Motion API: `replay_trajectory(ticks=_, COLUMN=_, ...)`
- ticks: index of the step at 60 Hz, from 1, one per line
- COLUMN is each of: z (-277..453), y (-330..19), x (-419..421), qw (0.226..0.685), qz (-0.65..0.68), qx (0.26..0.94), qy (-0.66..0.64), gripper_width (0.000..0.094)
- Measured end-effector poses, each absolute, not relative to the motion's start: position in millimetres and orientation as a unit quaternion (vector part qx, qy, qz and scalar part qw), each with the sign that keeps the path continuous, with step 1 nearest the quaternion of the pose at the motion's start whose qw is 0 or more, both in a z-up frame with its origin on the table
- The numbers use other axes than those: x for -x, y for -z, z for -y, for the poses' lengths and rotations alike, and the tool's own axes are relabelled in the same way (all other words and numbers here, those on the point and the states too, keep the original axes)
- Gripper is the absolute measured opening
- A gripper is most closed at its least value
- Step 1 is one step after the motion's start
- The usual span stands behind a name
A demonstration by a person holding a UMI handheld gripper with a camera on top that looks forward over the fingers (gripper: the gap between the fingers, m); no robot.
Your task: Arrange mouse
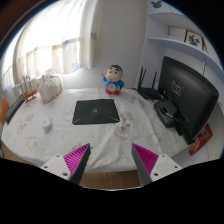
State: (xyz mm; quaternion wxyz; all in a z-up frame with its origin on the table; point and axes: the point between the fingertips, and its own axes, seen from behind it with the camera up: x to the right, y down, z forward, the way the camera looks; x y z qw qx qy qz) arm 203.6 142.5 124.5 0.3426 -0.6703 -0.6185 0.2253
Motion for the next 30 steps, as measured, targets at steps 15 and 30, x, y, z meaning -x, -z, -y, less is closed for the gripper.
replay_trajectory(ticks=15, z=-127, y=-117, x=-195, qw=0.336, qz=0.624, qx=0.665, qy=-0.237, gripper_width=0.0858)
replay_trajectory(ticks=30, z=-47, y=-105, x=-188, qw=0.321, qz=0.641, qx=0.649, qy=-0.255, gripper_width=0.0858)
